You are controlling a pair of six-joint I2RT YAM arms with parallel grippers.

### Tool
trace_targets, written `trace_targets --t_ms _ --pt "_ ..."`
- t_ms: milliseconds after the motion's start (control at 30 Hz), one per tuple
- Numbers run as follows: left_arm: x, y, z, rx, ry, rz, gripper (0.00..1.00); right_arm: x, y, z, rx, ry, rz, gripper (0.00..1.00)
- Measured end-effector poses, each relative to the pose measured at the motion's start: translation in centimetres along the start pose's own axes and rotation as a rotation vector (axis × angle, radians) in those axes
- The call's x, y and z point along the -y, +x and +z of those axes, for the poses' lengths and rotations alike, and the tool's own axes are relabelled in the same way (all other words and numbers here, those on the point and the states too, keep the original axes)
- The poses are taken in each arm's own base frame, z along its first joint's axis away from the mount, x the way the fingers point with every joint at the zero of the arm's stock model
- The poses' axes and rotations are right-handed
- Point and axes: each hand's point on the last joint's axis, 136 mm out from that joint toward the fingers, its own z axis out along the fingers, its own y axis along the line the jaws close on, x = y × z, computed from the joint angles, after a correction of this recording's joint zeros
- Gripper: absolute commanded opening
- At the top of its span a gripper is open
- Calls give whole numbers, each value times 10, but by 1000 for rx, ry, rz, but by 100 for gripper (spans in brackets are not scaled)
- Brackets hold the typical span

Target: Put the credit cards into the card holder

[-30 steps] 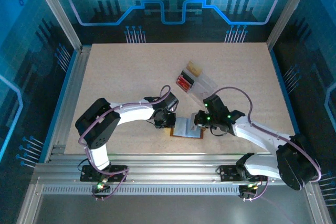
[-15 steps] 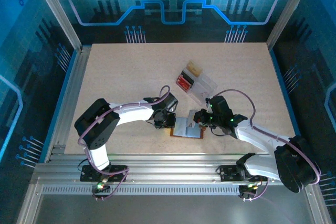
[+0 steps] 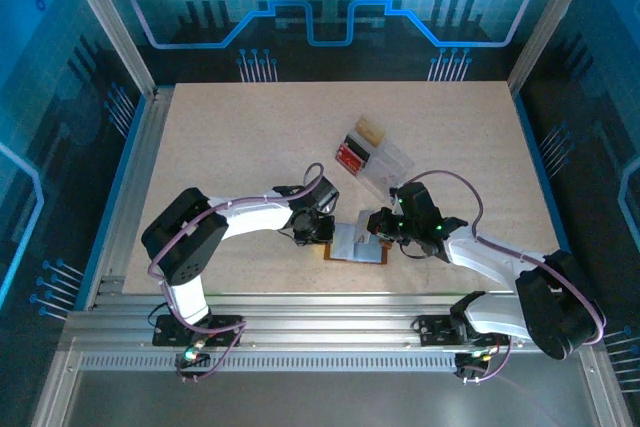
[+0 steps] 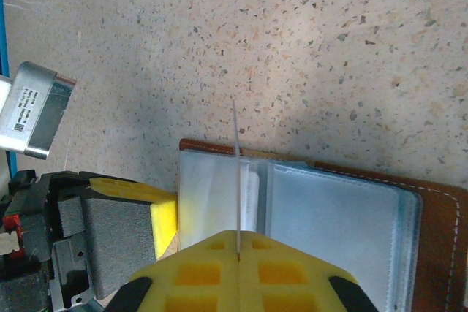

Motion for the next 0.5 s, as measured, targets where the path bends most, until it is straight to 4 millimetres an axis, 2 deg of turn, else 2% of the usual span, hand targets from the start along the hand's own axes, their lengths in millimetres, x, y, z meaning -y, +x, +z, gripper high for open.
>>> trace_targets --t_ms 500 --pt "0 0 0 0 1 -1 10 6 3 4 -15 21 -7 0"
